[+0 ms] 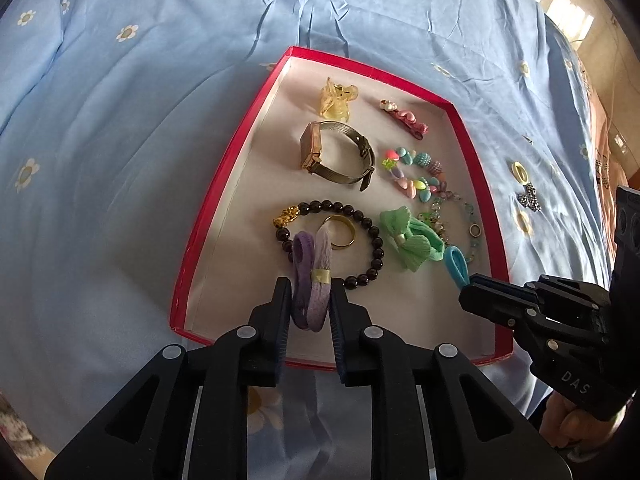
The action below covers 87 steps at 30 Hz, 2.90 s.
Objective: Organize jewelry
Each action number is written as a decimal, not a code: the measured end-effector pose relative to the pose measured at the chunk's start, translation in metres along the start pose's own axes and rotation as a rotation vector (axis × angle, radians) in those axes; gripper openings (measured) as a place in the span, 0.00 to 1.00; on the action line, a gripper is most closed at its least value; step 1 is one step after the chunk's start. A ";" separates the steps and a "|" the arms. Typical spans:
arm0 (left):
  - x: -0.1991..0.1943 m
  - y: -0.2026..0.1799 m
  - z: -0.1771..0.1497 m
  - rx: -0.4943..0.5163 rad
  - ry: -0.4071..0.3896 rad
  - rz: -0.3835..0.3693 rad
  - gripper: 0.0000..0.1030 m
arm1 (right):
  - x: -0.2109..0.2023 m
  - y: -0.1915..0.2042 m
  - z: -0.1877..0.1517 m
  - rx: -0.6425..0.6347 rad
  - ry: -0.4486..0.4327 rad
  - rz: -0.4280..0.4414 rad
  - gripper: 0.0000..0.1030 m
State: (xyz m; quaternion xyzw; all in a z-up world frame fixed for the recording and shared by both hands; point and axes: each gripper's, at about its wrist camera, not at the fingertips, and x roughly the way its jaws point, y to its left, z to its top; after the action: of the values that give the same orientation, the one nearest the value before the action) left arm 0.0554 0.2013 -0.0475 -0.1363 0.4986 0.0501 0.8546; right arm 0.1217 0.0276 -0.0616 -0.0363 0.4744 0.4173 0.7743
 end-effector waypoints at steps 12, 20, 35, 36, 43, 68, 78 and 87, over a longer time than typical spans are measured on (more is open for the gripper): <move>0.001 -0.001 -0.002 -0.003 0.000 0.000 0.29 | 0.005 -0.001 -0.002 0.006 0.017 -0.007 0.17; -0.005 -0.001 -0.004 -0.004 -0.014 -0.002 0.37 | -0.002 -0.002 -0.004 0.015 0.001 -0.009 0.28; -0.014 -0.003 -0.007 -0.006 -0.030 -0.002 0.43 | -0.010 0.002 -0.007 0.010 -0.012 -0.011 0.34; -0.014 -0.003 -0.007 -0.007 -0.031 -0.002 0.43 | -0.010 0.002 -0.007 0.010 -0.013 -0.011 0.34; -0.024 0.000 -0.010 -0.025 -0.056 -0.007 0.45 | -0.020 0.002 -0.009 0.014 -0.041 -0.012 0.34; -0.062 0.006 -0.061 -0.203 -0.224 -0.013 0.87 | -0.072 -0.013 -0.052 0.100 -0.334 0.008 0.85; -0.093 -0.013 -0.083 -0.096 -0.361 0.083 0.93 | -0.093 0.003 -0.064 -0.009 -0.363 -0.087 0.91; -0.123 -0.034 -0.068 0.022 -0.471 0.151 1.00 | -0.139 0.020 -0.038 -0.142 -0.412 -0.072 0.99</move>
State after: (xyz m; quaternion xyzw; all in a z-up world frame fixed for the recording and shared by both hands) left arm -0.0558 0.1558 0.0336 -0.0740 0.2949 0.1387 0.9425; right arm 0.0529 -0.0615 0.0307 -0.0214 0.2740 0.4202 0.8648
